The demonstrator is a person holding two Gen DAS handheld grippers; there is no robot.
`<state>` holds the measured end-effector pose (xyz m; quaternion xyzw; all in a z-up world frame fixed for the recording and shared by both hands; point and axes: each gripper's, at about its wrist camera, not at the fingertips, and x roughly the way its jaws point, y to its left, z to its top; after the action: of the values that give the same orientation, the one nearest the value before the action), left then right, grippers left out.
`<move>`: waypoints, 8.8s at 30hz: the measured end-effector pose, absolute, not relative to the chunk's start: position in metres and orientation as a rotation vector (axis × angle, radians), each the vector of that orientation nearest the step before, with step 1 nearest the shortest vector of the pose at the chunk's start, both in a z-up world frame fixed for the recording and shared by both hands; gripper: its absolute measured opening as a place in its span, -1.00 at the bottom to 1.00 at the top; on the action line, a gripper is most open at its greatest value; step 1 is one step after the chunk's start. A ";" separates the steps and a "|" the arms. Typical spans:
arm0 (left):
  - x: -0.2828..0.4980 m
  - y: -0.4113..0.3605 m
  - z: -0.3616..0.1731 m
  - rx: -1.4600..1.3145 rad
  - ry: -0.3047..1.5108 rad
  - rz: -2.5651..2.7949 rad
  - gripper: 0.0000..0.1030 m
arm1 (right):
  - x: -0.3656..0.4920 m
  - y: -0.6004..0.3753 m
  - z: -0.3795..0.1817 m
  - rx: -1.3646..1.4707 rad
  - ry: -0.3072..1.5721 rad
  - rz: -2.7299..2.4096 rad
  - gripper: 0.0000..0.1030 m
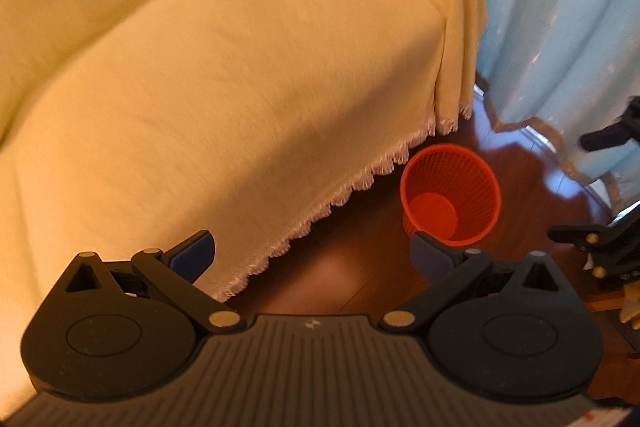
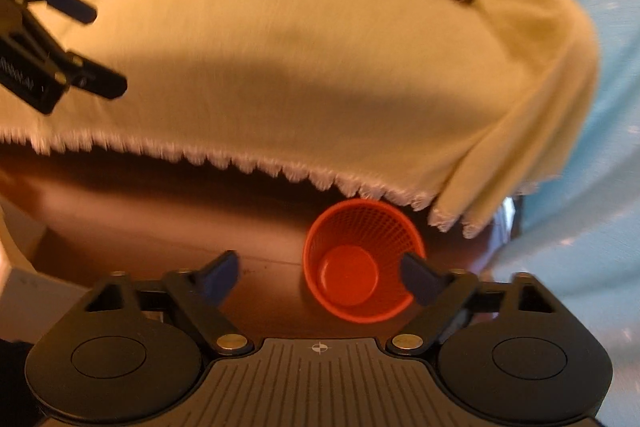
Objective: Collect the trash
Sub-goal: 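Move the right tool down to the red mesh wastebasket and grasp its rim, then lift the wastebasket with the right tool and set it beside the trash pile, then lower the left tool onto the green-and-white spray box and grasp it, then carry the spray box into the wastebasket and open the left tool while the right tool holds the basket, then move the left tool to the white medicine box and grasp it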
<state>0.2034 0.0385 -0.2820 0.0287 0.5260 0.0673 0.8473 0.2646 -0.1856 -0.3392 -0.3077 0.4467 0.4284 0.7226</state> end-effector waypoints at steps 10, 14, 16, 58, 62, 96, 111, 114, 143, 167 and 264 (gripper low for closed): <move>0.235 0.037 -0.453 0.052 1.133 0.114 0.98 | 0.289 -0.168 -0.537 -0.923 0.947 1.076 0.24; 0.237 0.033 -0.501 0.056 1.131 0.102 0.98 | 0.297 -0.169 -0.594 -0.974 0.967 1.108 0.07; 0.236 0.033 -0.516 0.053 1.128 0.101 0.98 | 0.302 -0.170 -0.617 -0.986 0.978 1.116 0.01; 0.262 0.053 -0.349 0.009 1.075 0.047 0.97 | 0.298 -0.113 -0.425 -1.287 0.990 1.015 -0.98; 0.270 0.078 -0.275 0.016 1.036 0.040 0.98 | 0.296 -0.091 -0.343 -1.260 0.977 0.960 -0.98; 0.488 0.246 -0.144 0.148 1.037 -0.062 0.98 | 0.479 0.041 -0.228 -1.190 0.996 0.852 -0.98; 0.585 0.283 -0.178 0.267 1.034 -0.312 0.98 | 0.530 0.082 -0.261 -1.202 1.105 0.703 -0.98; 0.602 0.288 -0.188 0.301 1.042 -0.345 0.98 | 0.536 0.088 -0.267 -1.202 1.114 0.684 -0.98; 0.730 0.281 -0.285 0.445 1.074 -0.377 0.97 | 0.569 0.095 -0.295 -1.337 1.072 0.719 -0.98; 0.767 0.301 -0.352 0.354 1.176 -0.200 0.10 | 0.573 0.102 -0.299 -1.362 1.095 0.732 -0.98; 0.729 0.252 -0.259 0.536 1.020 -0.692 0.18 | 0.570 0.099 -0.302 -1.434 1.075 0.760 -0.98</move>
<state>0.7290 0.2524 -0.2594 0.2483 0.4725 -0.3203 0.7826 0.5702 0.0988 -0.3023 -0.6090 0.4567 0.3226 0.5626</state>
